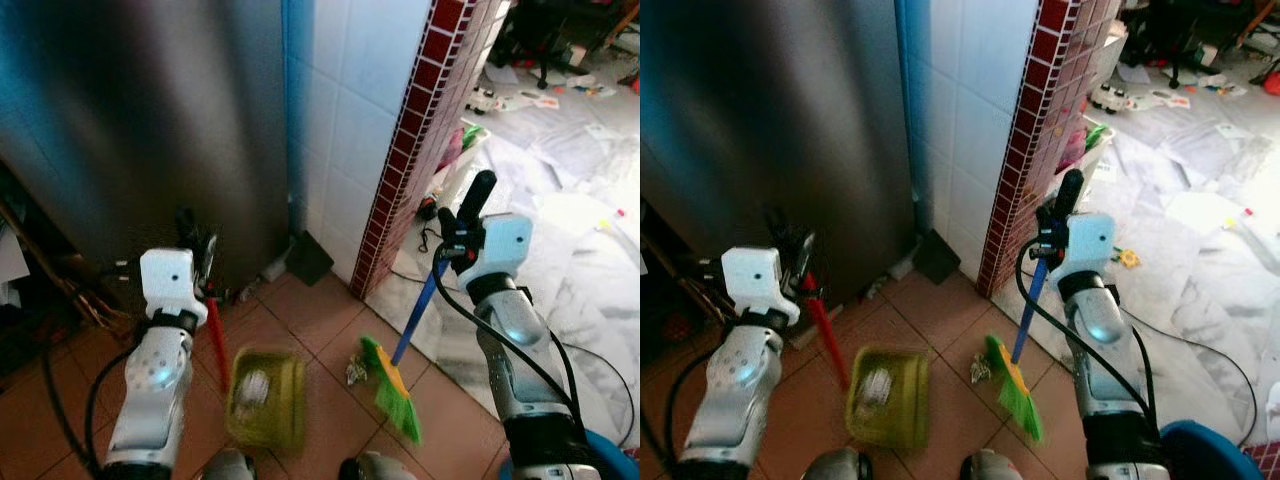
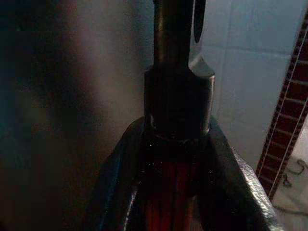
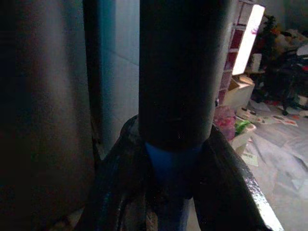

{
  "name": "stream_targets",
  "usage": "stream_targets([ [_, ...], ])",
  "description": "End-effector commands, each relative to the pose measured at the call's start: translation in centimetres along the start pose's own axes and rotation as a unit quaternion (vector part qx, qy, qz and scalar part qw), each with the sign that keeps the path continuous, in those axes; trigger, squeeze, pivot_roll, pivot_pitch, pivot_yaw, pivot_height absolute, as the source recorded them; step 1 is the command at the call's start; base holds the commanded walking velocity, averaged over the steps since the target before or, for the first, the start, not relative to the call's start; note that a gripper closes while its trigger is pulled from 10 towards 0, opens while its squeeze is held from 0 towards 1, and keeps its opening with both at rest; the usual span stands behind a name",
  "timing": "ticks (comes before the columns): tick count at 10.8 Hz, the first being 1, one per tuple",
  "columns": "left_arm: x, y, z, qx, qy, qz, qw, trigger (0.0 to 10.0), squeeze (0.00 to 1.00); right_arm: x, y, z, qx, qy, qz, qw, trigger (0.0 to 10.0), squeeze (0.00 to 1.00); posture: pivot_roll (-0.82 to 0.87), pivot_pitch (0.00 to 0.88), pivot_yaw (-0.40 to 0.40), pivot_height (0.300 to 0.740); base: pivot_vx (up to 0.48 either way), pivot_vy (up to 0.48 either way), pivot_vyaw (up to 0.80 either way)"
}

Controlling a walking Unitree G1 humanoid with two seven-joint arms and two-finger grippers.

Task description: Sweep floor

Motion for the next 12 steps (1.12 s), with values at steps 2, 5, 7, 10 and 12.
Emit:
stream_targets([
  [2, 2.5, 0.6, -0.5, -0.005, 0.011, -0.042, 0.999, 10.0, 0.00, 1.0, 0.7, -0.1, -0.020, -0.025, -0.003, 0.999, 10.0, 0.00, -0.05, 0.059, -0.048, 0.740, 0.000, 0.000, 0.00],
  [5, 2.4, 2.2, -2.2, -0.005, 0.013, -0.050, 0.999, 10.0, 0.00, -0.9, 0.5, 0.2, -0.040, 0.022, 0.053, 0.998, 10.0, 0.00, -0.07, 0.050, -0.068, 0.740, 0.000, 0.000, 0.00],
  [7, 1.5, 3.2, -4.0, -0.020, 0.006, -0.038, 0.999, 10.0, 0.00, -2.3, 0.7, 0.6, -0.049, 0.078, 0.094, 0.991, 10.0, 0.00, -0.09, 0.044, -0.076, 0.740, 0.000, 0.000, 0.00],
  [10, 0.6, 4.6, -5.5, -0.021, -0.003, -0.030, 0.999, 10.0, 0.00, -2.2, 1.0, 0.7, -0.046, 0.083, 0.107, 0.990, 10.0, 0.00, -0.11, 0.037, -0.078, 0.740, 0.000, 0.000, 0.00],
  [12, -0.5, 5.4, -6.4, -0.018, -0.032, -0.010, 0.999, 10.0, 0.00, -2.7, 0.8, 0.5, -0.072, 0.120, 0.129, 0.982, 10.0, 0.00, -0.13, 0.034, -0.077, 0.740, 0.000, 0.000, 0.00],
])
Point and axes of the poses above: a point about 5 cm out from each wrist's last joint towards the gripper, its own y axis pointing out of the wrist towards the gripper, its own x axis along the axis of the wrist's last joint, z = x × y, the point moved 5 cm from there along y, pointing out of the wrist towards the gripper, and after that the axes turned 4 degrees about y, right-handed, at the moved point
